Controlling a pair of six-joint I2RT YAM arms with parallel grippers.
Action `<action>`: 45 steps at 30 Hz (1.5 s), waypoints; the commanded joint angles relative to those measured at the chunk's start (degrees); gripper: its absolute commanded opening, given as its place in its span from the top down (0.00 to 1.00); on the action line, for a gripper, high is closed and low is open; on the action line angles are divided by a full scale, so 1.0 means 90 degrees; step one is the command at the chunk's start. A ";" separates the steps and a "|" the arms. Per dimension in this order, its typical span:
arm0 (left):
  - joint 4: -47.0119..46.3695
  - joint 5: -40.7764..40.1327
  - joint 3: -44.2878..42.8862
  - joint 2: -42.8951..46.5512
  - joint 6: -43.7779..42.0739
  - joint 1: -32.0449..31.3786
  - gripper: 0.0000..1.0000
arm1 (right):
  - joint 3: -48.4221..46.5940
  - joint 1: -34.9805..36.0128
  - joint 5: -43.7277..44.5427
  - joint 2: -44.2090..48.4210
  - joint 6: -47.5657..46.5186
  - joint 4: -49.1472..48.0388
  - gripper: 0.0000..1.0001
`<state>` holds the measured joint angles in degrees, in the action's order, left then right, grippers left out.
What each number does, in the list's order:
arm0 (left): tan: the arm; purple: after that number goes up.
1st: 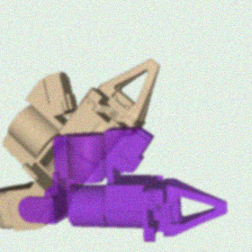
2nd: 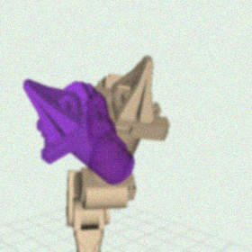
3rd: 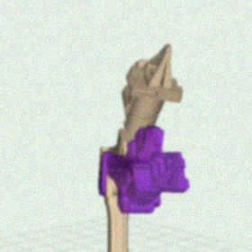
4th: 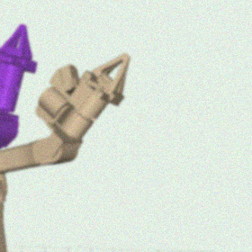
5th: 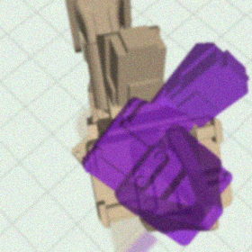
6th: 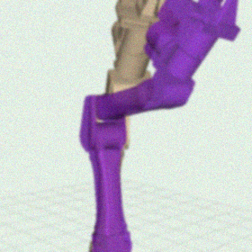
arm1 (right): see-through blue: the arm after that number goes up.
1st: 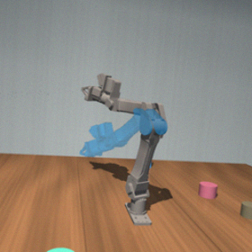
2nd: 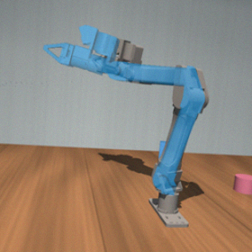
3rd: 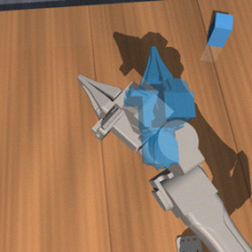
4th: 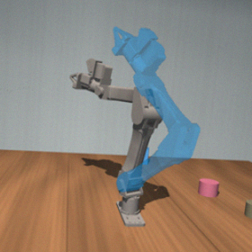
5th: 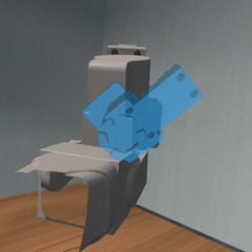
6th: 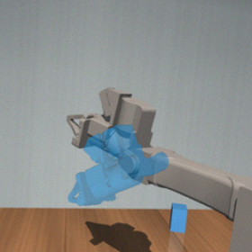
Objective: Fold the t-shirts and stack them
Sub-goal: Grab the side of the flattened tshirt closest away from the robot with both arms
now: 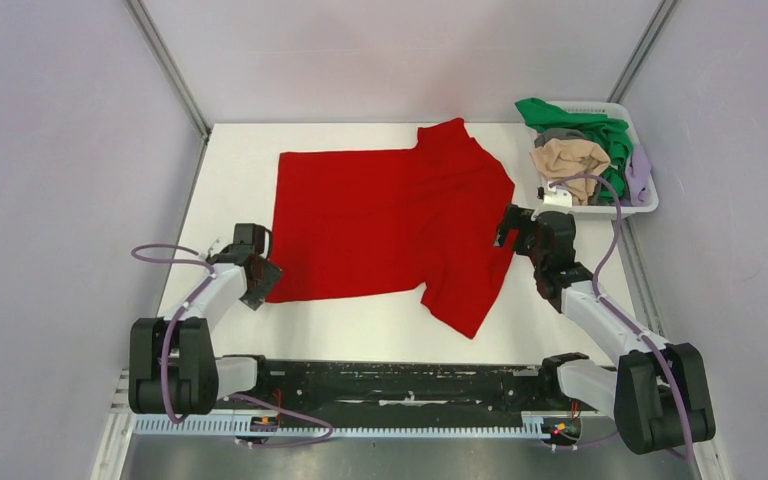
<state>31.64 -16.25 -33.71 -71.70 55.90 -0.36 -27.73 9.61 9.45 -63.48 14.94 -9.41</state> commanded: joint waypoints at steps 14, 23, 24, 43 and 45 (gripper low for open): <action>0.0625 0.0507 0.0058 -0.0149 -0.0175 0.0030 0.44 | -0.0020 -0.0002 0.0316 -0.0118 -0.0065 -0.0202 0.02; 0.1108 0.0642 -0.0384 -0.0757 -0.0673 0.0030 0.54 | -0.0028 0.0003 0.0456 -0.0174 -0.0111 -0.0166 0.02; 0.1168 0.0563 -0.0437 -0.0862 -0.0692 0.0030 0.54 | -0.0016 0.0002 0.0486 -0.0174 -0.0117 -0.0157 0.02; 0.0938 0.0474 -0.0724 -0.1458 -0.0663 -0.0164 0.98 | -0.0089 0.0006 0.0801 -0.0278 -0.0208 0.0009 0.02; 0.0989 0.0353 -0.0795 -0.1333 -0.0692 -0.0157 0.98 | -0.0176 0.0004 0.0761 -0.0255 -0.0239 0.0191 0.02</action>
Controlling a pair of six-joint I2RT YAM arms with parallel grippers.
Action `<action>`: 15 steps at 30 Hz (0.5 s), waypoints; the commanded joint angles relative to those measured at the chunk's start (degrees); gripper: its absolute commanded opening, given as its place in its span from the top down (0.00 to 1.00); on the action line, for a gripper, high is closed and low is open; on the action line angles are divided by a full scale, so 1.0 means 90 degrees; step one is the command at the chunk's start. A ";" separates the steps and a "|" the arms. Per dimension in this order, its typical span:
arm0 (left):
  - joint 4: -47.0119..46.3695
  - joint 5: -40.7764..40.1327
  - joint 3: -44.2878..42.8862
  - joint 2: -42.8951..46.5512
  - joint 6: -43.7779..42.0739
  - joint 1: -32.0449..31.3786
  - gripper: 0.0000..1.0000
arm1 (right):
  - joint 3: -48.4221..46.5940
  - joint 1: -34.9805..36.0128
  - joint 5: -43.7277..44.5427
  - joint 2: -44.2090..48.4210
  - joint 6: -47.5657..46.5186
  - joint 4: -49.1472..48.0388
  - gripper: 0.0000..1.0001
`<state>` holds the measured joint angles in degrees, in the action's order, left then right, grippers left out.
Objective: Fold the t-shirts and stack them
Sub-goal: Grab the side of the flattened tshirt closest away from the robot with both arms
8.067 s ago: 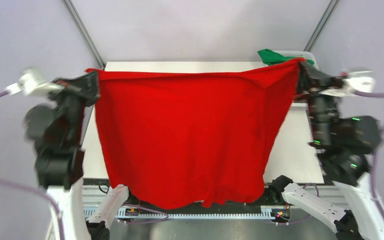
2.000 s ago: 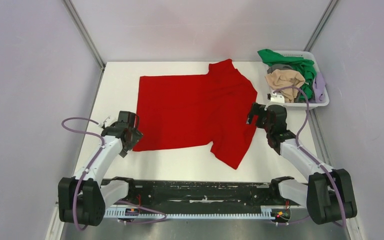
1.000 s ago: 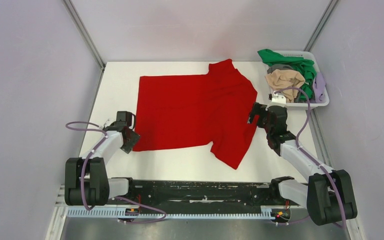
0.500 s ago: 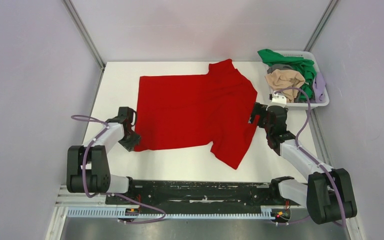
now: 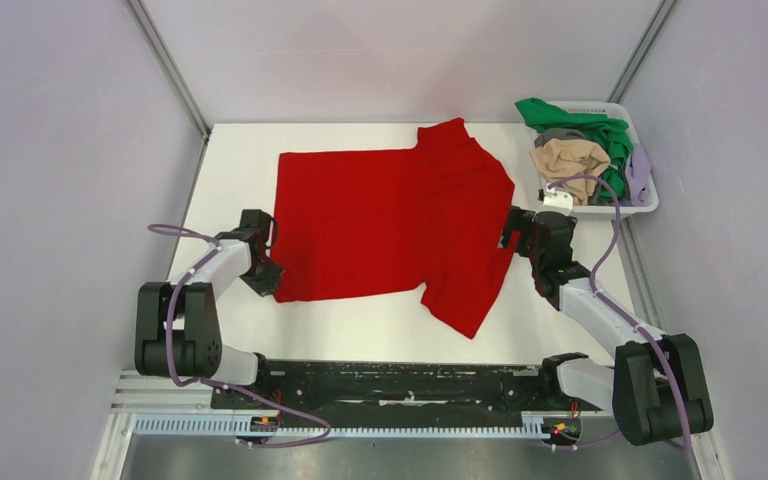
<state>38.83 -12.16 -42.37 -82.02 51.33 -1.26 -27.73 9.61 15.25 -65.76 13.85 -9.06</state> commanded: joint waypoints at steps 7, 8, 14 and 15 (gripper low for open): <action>0.0242 -0.0716 -0.0057 0.0322 -0.0147 -0.0046 0.98 | -0.0821 0.0724 -0.0473 0.0025 -0.0302 0.1804 0.01; 0.0125 -0.0687 -0.0027 0.0373 -0.0154 -0.0046 0.98 | -0.1006 0.1043 -0.0486 -0.0023 -0.0412 0.2242 0.01; -0.0142 -0.0611 -0.0043 0.0370 -0.0161 -0.0043 0.98 | -0.1385 0.2499 -0.1572 -0.0142 -0.0925 0.4090 0.06; -0.0144 -0.0614 -0.0039 0.0394 -0.0175 -0.0044 0.98 | -0.1359 0.2705 -0.1815 -0.0132 -0.1033 0.4278 0.09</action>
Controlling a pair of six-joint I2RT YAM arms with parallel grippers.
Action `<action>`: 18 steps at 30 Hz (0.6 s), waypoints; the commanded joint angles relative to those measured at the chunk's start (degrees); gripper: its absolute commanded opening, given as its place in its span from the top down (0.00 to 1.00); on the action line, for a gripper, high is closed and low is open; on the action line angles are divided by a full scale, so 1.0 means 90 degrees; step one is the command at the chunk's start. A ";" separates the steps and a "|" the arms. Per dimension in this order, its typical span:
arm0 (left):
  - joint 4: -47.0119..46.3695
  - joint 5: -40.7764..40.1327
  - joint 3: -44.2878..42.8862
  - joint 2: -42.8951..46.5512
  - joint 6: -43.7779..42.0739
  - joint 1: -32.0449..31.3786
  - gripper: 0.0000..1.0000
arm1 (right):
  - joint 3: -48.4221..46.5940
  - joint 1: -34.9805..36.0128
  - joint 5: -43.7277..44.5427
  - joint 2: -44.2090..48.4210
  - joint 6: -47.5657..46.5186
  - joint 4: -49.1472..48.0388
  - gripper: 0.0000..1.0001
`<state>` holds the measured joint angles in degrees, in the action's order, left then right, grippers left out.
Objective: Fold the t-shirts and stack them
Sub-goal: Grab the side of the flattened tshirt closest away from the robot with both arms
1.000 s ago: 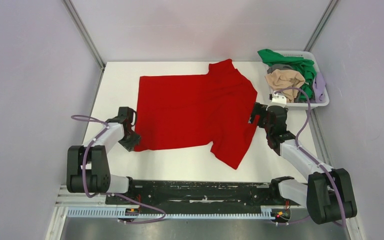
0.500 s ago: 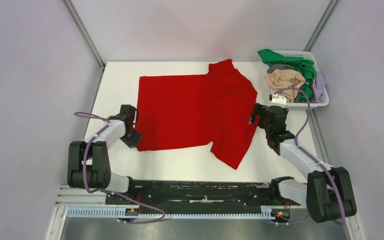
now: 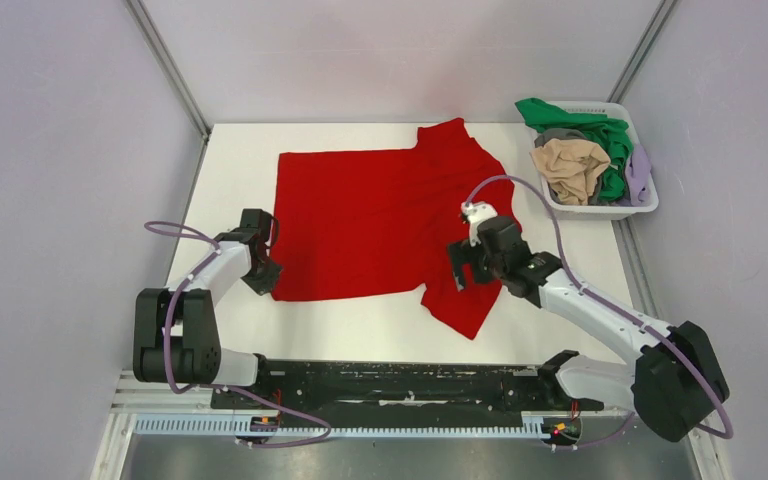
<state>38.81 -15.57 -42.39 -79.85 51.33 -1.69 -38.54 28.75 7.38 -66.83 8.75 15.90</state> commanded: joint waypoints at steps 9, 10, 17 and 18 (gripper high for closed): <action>-0.0303 -0.0086 0.0143 0.0575 -0.0249 0.0008 0.98 | 0.0191 0.2197 -0.0888 -0.0803 -0.0304 0.1867 0.29; -0.0308 -0.0086 0.0163 0.0629 -0.0249 0.0003 0.98 | 0.0196 0.2305 -0.0698 -0.0905 -0.0187 0.1817 0.30; -0.0329 -0.0106 0.0283 0.0966 -0.0244 0.0003 0.98 | 0.0344 0.2454 0.0152 -0.1228 0.0117 0.1816 0.37; -0.0330 -0.0099 0.0282 0.0979 -0.0237 0.0003 0.98 | 0.0403 0.2459 0.0144 -0.1247 0.0140 0.1792 0.40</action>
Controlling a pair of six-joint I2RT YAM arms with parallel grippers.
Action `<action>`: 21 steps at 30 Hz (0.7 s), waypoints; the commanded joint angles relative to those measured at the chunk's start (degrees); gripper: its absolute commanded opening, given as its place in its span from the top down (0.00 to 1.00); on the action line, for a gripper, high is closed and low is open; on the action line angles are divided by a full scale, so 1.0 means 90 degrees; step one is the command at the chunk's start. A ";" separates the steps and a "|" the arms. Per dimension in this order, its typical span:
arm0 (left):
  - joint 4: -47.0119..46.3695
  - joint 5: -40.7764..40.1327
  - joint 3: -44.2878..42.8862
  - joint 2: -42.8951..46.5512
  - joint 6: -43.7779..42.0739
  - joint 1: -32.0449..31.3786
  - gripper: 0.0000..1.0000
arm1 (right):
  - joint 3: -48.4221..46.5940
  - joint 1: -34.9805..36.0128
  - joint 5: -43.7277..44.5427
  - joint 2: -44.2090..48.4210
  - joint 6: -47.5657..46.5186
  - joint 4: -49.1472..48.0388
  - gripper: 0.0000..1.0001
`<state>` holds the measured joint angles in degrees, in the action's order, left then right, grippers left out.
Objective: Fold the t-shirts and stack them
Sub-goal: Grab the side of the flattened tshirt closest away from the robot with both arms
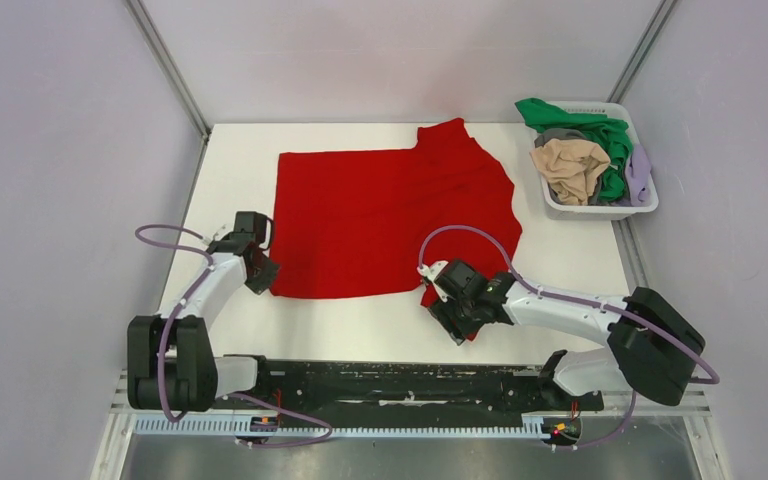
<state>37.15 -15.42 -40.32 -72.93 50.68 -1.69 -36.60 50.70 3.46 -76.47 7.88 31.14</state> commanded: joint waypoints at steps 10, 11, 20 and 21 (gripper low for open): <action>-0.0011 -0.0179 0.0161 0.0424 -0.0026 0.0006 0.98 | 0.0706 0.0498 0.0375 0.0160 0.0799 0.0556 0.94; 0.0038 -0.0216 0.0169 0.0483 -0.0020 0.0008 0.98 | 0.0766 0.0574 0.0298 0.0253 0.0874 0.0645 0.99; 0.0627 -0.0722 0.0412 0.1011 0.0311 0.0013 0.98 | 0.0761 0.1259 -0.0365 0.1388 0.1297 0.1599 1.00; 0.0689 -0.0751 0.0443 0.1049 0.0341 0.0012 0.98 | 0.0756 0.1271 -0.0365 0.1491 0.1326 0.1647 1.00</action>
<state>40.23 -18.63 -37.50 -65.41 51.07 -1.69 -30.72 60.88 3.44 -66.26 17.08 37.65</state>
